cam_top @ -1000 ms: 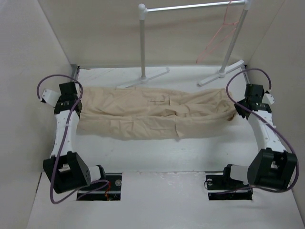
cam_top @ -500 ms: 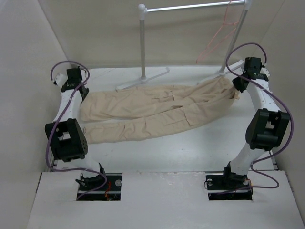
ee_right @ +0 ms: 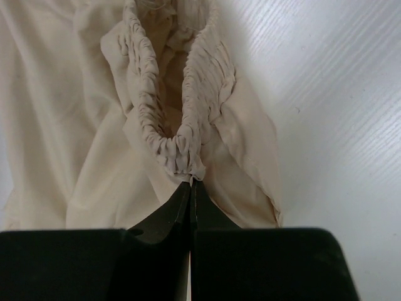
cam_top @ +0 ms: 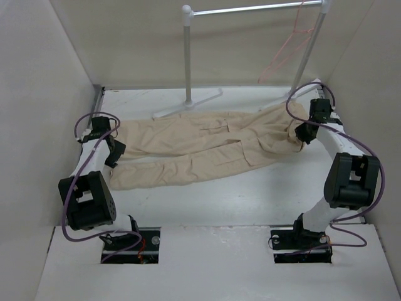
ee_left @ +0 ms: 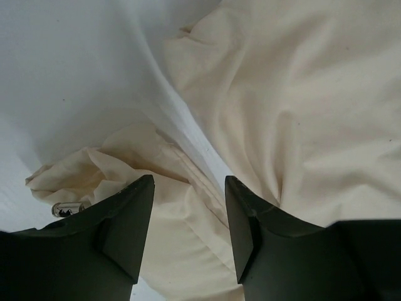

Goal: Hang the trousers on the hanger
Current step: Fold the trousers at the center of the board.

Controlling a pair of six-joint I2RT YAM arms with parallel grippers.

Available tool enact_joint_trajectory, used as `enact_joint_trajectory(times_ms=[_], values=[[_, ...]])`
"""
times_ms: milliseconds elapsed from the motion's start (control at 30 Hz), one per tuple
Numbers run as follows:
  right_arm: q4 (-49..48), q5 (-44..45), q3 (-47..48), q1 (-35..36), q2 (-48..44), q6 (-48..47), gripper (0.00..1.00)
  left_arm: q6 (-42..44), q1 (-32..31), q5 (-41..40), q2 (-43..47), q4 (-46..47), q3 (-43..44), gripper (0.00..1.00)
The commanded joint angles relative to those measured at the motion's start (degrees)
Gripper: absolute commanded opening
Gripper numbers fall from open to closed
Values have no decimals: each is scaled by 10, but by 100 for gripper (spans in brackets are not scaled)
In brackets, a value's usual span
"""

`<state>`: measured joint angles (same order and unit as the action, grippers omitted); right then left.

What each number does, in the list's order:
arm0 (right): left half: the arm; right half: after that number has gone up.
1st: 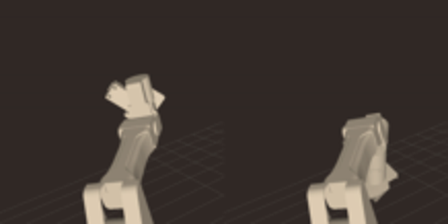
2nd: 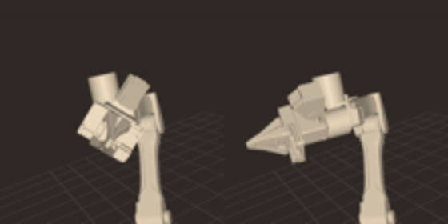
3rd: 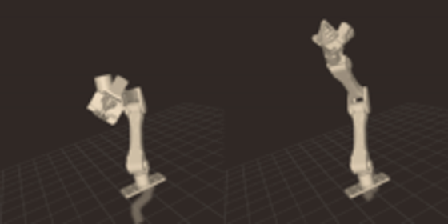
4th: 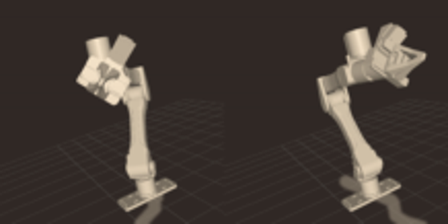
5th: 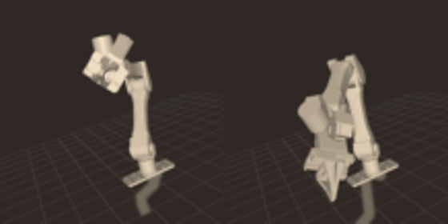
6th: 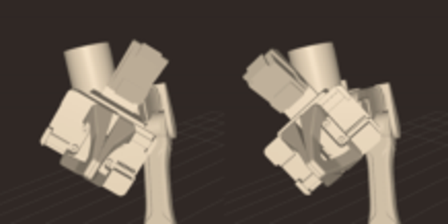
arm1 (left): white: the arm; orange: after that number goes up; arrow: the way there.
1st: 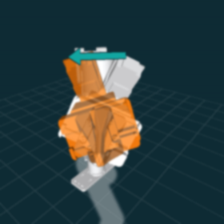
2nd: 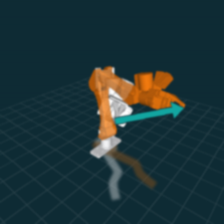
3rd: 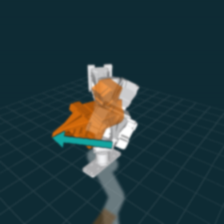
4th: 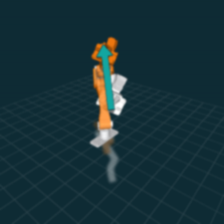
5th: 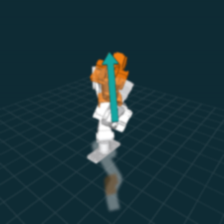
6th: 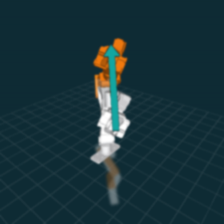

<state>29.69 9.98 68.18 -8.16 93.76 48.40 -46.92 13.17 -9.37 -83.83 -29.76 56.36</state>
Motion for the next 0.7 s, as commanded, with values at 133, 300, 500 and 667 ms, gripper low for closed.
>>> enact_joint_trajectory(times_ms=[133, 300, 500, 667], values=[[-41, -8, -10, -2, -54, -2, 4, -22, -5, -83, 103, -54, -24, 45], [-41, -8, -15, 1, -57, -1, 5, -20, -38, -125, 131, -75, -18, 49], [-43, -9, -21, 2, -60, -1, 5, -44, -51, -111, 138, -70, -67, 54], [-46, -17, -22, 2, -57, -2, 5, -46, -35, -88, 84, -21, -87, 55]])
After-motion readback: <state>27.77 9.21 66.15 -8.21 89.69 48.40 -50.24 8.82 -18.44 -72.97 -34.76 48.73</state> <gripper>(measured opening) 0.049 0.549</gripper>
